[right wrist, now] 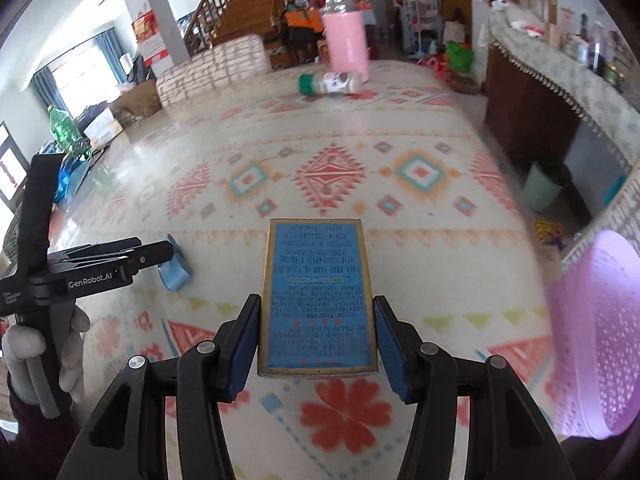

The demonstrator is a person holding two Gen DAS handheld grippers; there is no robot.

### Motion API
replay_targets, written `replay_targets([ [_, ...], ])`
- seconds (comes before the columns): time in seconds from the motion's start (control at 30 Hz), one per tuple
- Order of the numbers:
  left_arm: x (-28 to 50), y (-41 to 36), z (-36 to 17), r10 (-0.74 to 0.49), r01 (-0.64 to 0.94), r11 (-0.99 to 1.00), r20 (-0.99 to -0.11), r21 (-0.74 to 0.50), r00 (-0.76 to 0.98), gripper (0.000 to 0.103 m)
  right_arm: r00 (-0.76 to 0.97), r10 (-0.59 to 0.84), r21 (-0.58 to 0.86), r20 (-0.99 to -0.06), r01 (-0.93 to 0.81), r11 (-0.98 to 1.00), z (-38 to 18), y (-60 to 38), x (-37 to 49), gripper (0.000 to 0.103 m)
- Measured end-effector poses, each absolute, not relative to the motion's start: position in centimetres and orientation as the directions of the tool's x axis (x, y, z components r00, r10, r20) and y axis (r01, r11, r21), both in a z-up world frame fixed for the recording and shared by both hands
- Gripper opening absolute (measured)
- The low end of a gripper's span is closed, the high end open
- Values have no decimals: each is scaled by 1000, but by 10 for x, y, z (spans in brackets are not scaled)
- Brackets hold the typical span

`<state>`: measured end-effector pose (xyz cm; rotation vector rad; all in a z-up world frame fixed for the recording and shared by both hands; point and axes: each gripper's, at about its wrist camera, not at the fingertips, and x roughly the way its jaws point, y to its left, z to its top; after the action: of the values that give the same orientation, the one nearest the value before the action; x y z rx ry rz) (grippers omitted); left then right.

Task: Collect trash
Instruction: 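Grasp the blue book-like box with the right tool while the left tool grasps the blue WHIZ strap, then carry the blue box and blue strap toward the pink basket with both tools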

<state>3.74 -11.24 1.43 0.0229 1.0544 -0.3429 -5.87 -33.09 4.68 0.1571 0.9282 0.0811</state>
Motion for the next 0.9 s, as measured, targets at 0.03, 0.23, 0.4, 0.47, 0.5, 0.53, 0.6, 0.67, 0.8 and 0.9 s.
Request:
replay_targets([
  [0.03,38,-114,14,-262,285,948,-852,-139,454,77,603,137,173,-786,1,985,47,-334,-62,59],
  [0.23,48,-125,11,-288,291,943,-835,-162,469,79,629,135,179,-766,8,984,47,-332,-69,59],
  [0.4,45,-151,9,-278,327,937,-827,-122,489,79,635,144,201,-759,18,979,38,-332,-76,59],
  [0.47,44,-156,9,-271,328,938,-824,-110,498,67,635,144,206,-759,25,978,34,-332,-77,59],
  [0.5,41,-159,10,-258,333,939,-823,-90,507,45,634,146,211,-759,27,977,32,-333,-76,59],
  [0.53,40,-161,11,-244,337,939,-823,-68,512,34,632,151,218,-760,29,975,30,-334,-76,59],
  [0.6,37,-160,12,-263,349,933,-825,-86,500,30,627,162,236,-762,35,971,25,-336,-75,59],
  [0.67,31,-159,13,-292,368,923,-826,-113,481,30,624,170,245,-763,36,969,22,-337,-74,59],
  [0.8,21,-161,12,-295,392,915,-824,-97,484,31,613,182,252,-769,30,967,16,-335,-73,59],
  [0.9,16,-161,12,-305,407,907,-828,-104,470,51,617,168,230,-769,23,973,15,-331,-74,61],
])
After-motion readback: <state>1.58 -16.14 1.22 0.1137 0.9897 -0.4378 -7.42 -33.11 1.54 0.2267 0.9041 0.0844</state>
